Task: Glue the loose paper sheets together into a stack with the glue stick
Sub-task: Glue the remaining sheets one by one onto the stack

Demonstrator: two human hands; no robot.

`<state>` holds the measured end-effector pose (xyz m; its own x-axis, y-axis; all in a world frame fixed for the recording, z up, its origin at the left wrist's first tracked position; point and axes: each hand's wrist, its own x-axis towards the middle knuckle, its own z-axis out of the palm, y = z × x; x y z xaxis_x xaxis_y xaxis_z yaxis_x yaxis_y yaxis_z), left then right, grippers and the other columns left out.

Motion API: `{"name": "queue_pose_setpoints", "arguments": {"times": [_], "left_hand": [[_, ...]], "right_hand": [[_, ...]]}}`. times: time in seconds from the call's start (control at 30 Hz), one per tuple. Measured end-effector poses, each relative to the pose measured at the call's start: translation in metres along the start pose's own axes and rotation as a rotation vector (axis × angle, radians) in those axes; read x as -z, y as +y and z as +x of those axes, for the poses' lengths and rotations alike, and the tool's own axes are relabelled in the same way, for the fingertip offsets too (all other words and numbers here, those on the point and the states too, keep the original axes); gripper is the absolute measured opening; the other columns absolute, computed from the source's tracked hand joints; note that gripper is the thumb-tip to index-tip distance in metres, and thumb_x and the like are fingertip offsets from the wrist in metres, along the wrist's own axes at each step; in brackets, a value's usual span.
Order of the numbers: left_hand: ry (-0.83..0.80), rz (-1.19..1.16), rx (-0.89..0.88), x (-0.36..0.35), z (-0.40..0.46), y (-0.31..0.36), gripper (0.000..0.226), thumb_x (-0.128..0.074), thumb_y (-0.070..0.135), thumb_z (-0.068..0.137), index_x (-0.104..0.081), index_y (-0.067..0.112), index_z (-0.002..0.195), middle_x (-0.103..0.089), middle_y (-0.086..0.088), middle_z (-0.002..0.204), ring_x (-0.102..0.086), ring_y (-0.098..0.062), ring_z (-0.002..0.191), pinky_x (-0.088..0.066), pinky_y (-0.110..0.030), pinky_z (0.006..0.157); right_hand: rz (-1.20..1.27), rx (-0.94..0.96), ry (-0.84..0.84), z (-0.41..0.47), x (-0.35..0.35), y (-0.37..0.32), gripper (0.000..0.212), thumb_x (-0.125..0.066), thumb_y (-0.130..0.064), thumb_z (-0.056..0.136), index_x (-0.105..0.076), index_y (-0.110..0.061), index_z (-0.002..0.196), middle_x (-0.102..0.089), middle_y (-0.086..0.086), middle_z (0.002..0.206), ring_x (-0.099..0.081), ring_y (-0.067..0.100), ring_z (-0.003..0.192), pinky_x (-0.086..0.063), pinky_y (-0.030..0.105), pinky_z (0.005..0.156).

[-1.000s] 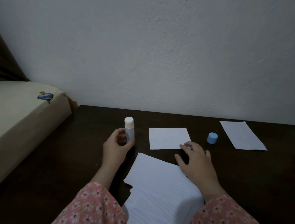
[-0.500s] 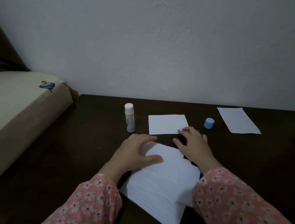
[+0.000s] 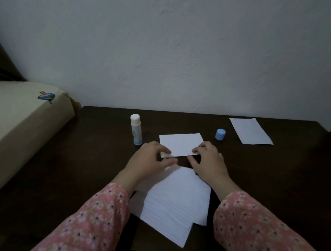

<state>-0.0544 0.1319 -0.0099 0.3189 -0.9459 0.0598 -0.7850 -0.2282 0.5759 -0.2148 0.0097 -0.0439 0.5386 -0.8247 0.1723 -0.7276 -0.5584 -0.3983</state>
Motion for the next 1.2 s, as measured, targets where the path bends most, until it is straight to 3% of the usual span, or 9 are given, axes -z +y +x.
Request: {"name": "queue_pose_setpoints", "arguments": {"times": [0.2, 0.33, 0.43, 0.53, 0.67, 0.83, 0.93, 1.1, 1.2], "left_hand": [[-0.008, 0.174, 0.098, -0.012, 0.052, 0.006, 0.051, -0.063, 0.043, 0.087, -0.052, 0.024, 0.134, -0.045, 0.003, 0.141, -0.038, -0.020, 0.128, -0.036, -0.038, 0.106], [-0.048, 0.286, 0.147, -0.022, 0.067, 0.013, 0.058, -0.062, 0.051, 0.085, -0.049, 0.024, 0.135, -0.045, 0.004, 0.142, -0.037, -0.023, 0.130, -0.036, -0.040, 0.106], [-0.028, 0.295, 0.126, -0.027, 0.074, 0.012, 0.053, -0.063, 0.048, 0.086, -0.053, 0.019, 0.129, -0.050, 0.002, 0.137, -0.040, -0.021, 0.126, -0.034, -0.035, 0.103], [-0.023, 0.216, 0.157, -0.030, 0.078, 0.000, 0.064, -0.065, 0.052, 0.082, -0.048, 0.022, 0.136, -0.044, 0.005, 0.144, -0.033, -0.022, 0.132, -0.033, -0.037, 0.107], [-0.032, 0.179, 0.152, -0.031, 0.079, -0.007, 0.067, -0.066, 0.053, 0.081, -0.048, 0.023, 0.138, -0.041, 0.006, 0.145, -0.030, -0.021, 0.133, -0.035, -0.041, 0.108], [-0.031, 0.202, 0.140, -0.031, 0.076, -0.005, 0.068, -0.065, 0.053, 0.082, -0.046, 0.022, 0.140, -0.036, 0.004, 0.150, -0.027, -0.024, 0.136, -0.032, -0.044, 0.111], [-0.032, 0.169, 0.140, -0.030, 0.074, -0.005, 0.069, -0.064, 0.053, 0.082, -0.045, 0.023, 0.141, -0.036, 0.005, 0.150, -0.026, -0.024, 0.137, -0.031, -0.045, 0.111], [-0.041, 0.168, 0.135, -0.031, 0.069, -0.005, 0.068, -0.063, 0.054, 0.083, -0.045, 0.024, 0.141, -0.035, 0.007, 0.151, -0.025, -0.024, 0.138, -0.030, -0.045, 0.112], [-0.048, 0.144, 0.134, -0.029, 0.069, -0.007, 0.067, -0.065, 0.054, 0.081, -0.047, 0.025, 0.139, -0.036, 0.008, 0.149, -0.025, -0.022, 0.137, -0.030, -0.045, 0.112]], "right_hand": [[0.096, -0.139, 0.240, 0.014, 0.025, 0.037, 0.021, -0.053, -0.034, 0.095, -0.063, -0.019, 0.105, -0.050, -0.001, 0.111, -0.047, 0.014, 0.106, -0.044, 0.032, 0.091], [0.033, -0.326, 0.231, 0.034, 0.041, 0.074, 0.035, -0.051, -0.035, 0.096, -0.054, -0.021, 0.128, -0.048, 0.002, 0.129, -0.044, 0.017, 0.121, -0.042, 0.036, 0.099], [-0.034, -0.435, 0.152, 0.050, 0.047, 0.096, 0.049, -0.047, -0.037, 0.098, -0.040, -0.019, 0.143, -0.034, 0.004, 0.150, -0.028, 0.021, 0.139, -0.034, 0.044, 0.109], [-0.116, -0.515, 0.044, 0.061, 0.046, 0.109, 0.053, -0.039, -0.039, 0.100, -0.030, -0.017, 0.148, -0.021, 0.006, 0.157, -0.017, 0.024, 0.145, -0.024, 0.049, 0.113], [-0.217, -0.573, 0.028, 0.064, 0.041, 0.109, 0.043, -0.034, -0.040, 0.102, -0.044, -0.020, 0.139, -0.041, 0.005, 0.142, -0.037, 0.023, 0.131, -0.027, 0.049, 0.108], [-0.182, -0.591, 0.051, 0.055, 0.038, 0.107, 0.047, -0.041, -0.047, 0.099, -0.045, -0.025, 0.140, -0.031, 0.003, 0.150, -0.027, 0.022, 0.137, -0.024, 0.050, 0.108], [-0.207, -0.593, 0.041, 0.050, 0.039, 0.102, 0.048, -0.040, -0.048, 0.099, -0.044, -0.023, 0.140, -0.043, 0.002, 0.143, -0.036, 0.021, 0.133, -0.024, 0.050, 0.108], [-0.189, -0.519, 0.184, 0.038, 0.039, 0.097, 0.031, -0.046, -0.036, 0.099, -0.057, -0.024, 0.126, -0.059, -0.001, 0.119, -0.050, 0.018, 0.112, -0.031, 0.043, 0.099], [-0.038, -0.487, 0.358, 0.032, 0.039, 0.091, 0.031, -0.048, -0.035, 0.098, -0.058, -0.026, 0.126, -0.061, -0.004, 0.118, -0.052, 0.016, 0.108, -0.034, 0.040, 0.096]]}}
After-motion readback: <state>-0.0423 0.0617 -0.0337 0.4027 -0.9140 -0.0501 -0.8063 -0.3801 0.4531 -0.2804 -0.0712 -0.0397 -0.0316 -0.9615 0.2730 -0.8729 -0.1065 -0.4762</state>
